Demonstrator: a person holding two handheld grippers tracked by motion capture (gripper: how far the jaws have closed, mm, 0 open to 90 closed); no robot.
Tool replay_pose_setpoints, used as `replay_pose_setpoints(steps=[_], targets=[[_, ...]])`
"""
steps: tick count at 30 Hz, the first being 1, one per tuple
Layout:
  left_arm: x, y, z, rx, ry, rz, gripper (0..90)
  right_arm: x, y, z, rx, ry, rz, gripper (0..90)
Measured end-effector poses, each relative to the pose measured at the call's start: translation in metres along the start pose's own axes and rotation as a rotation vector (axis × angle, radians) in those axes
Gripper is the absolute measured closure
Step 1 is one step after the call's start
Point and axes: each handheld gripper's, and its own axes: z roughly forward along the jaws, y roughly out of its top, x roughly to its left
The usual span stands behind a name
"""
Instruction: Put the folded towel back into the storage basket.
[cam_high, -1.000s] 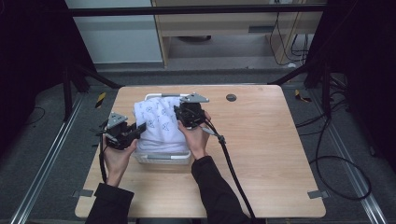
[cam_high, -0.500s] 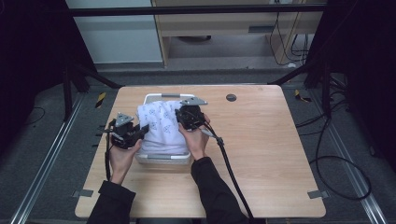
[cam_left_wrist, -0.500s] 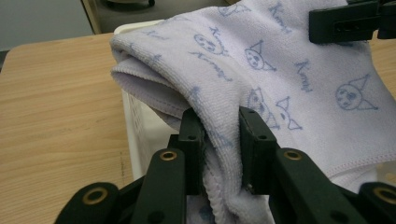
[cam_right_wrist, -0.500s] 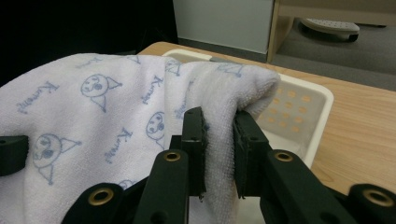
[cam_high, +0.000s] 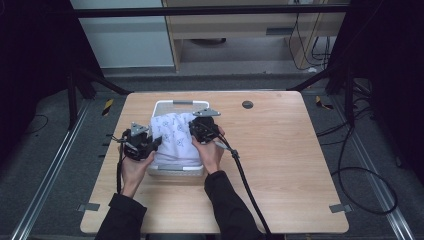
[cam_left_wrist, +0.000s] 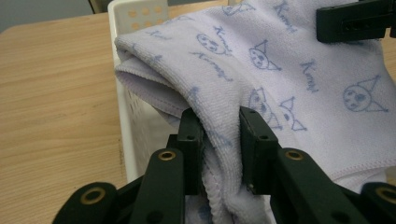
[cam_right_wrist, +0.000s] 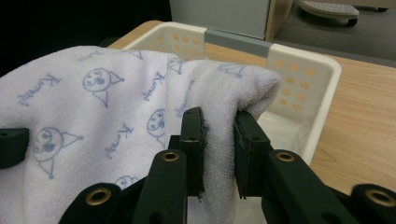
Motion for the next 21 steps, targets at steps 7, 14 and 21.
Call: replay_pose_setpoints(steps=[7,14,21], targets=[[-0.002,0.0,0.001,-0.007,0.045,0.021,58.4,0.0,-0.008,0.007,0.035,-0.023,-0.025,68.8],[-0.007,0.003,-0.008,-0.046,0.035,0.035,54.6,-0.006,-0.005,-0.005,0.006,-0.029,-0.033,67.1],[-0.011,0.005,-0.024,-0.094,0.012,0.04,48.1,-0.022,-0.008,-0.035,-0.053,-0.038,-0.015,56.6]])
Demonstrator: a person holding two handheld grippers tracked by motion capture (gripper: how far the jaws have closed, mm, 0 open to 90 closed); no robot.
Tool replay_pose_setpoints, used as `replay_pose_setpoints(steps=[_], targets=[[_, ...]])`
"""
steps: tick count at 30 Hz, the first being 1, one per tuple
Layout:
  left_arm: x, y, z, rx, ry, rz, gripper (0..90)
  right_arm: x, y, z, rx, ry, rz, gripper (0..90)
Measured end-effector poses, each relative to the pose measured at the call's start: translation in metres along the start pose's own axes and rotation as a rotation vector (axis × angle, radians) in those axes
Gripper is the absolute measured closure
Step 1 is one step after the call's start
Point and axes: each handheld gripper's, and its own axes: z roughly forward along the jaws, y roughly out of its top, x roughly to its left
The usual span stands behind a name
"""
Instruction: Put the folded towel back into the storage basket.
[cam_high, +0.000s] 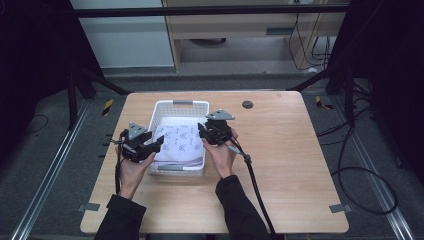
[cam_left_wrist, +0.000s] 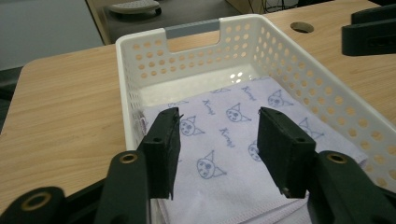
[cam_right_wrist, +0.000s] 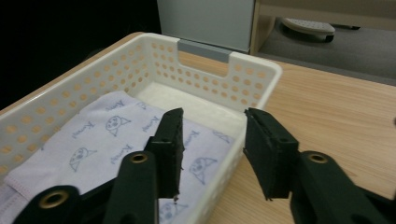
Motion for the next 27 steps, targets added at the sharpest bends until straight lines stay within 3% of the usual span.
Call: replay_pose_setpoints(steps=[2,5,11,12,17,18,23,27], targets=[[-0.001,0.0,-0.002,-0.002,-0.001,0.013,47.1,-0.003,-0.001,-0.005,-0.006,-0.003,0.004,54.1],[-0.004,-0.001,-0.008,-0.018,-0.011,0.013,42.1,-0.02,-0.012,-0.028,-0.044,0.007,0.024,43.6],[-0.007,-0.005,-0.013,-0.032,-0.017,0.023,38.6,-0.043,-0.025,-0.055,-0.059,0.003,0.053,34.4],[-0.008,-0.007,-0.014,-0.03,-0.026,0.022,37.0,-0.052,-0.029,-0.064,-0.056,0.0,0.056,30.9],[-0.011,-0.015,-0.019,-0.032,-0.027,0.03,34.0,-0.066,-0.036,-0.076,-0.028,-0.009,0.04,23.6],[-0.011,-0.02,-0.023,-0.034,-0.027,0.029,33.2,-0.074,-0.041,-0.079,-0.019,0.008,0.037,20.8],[-0.011,-0.034,-0.032,-0.041,-0.028,0.027,30.4,-0.093,-0.057,-0.091,0.015,0.037,0.049,16.5],[-0.012,-0.04,-0.04,-0.053,-0.026,0.038,28.3,-0.101,-0.07,-0.1,0.033,0.027,0.018,15.1]])
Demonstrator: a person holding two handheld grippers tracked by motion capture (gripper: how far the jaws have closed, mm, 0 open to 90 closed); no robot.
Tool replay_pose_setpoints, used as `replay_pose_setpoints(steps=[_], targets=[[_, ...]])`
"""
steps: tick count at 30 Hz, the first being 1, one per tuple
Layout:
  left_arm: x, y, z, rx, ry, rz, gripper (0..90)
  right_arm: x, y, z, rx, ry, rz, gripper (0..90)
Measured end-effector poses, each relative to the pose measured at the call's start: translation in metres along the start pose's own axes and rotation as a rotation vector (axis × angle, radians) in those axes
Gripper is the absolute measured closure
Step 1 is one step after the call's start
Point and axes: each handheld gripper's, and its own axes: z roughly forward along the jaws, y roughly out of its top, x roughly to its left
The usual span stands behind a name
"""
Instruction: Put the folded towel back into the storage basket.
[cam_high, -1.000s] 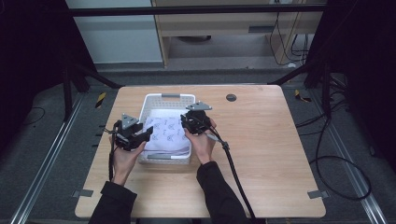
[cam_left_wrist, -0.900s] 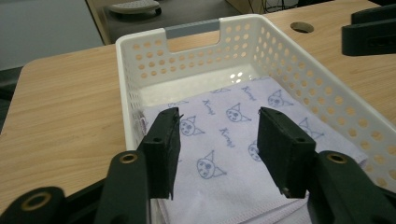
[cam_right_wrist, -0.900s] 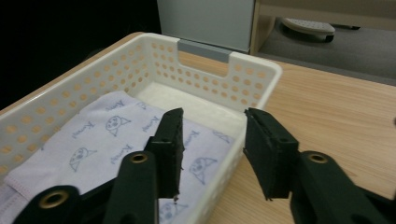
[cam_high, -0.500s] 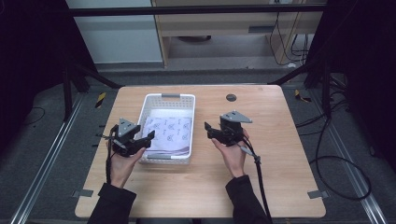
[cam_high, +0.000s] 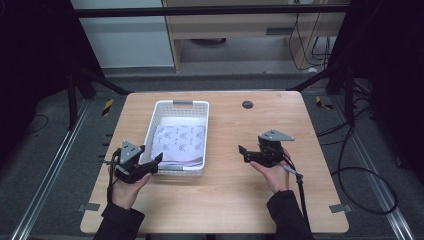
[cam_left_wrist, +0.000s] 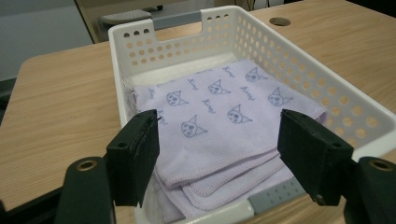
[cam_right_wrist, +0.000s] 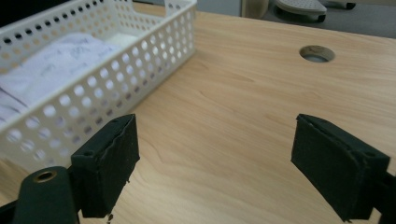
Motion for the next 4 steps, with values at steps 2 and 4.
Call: replay_pose_setpoints(steps=[2,4], targets=[[-0.0019,-0.0046,-0.0075,-0.01,-0.001,0.005,27.7,-0.0064,-0.0112,-0.0079,0.002,-0.004,-0.011,13.9],[-0.0037,-0.0087,-0.0146,-0.022,-0.003,0.014,27.3,-0.0118,-0.0209,-0.0139,-0.003,-0.004,-0.01,14.1]])
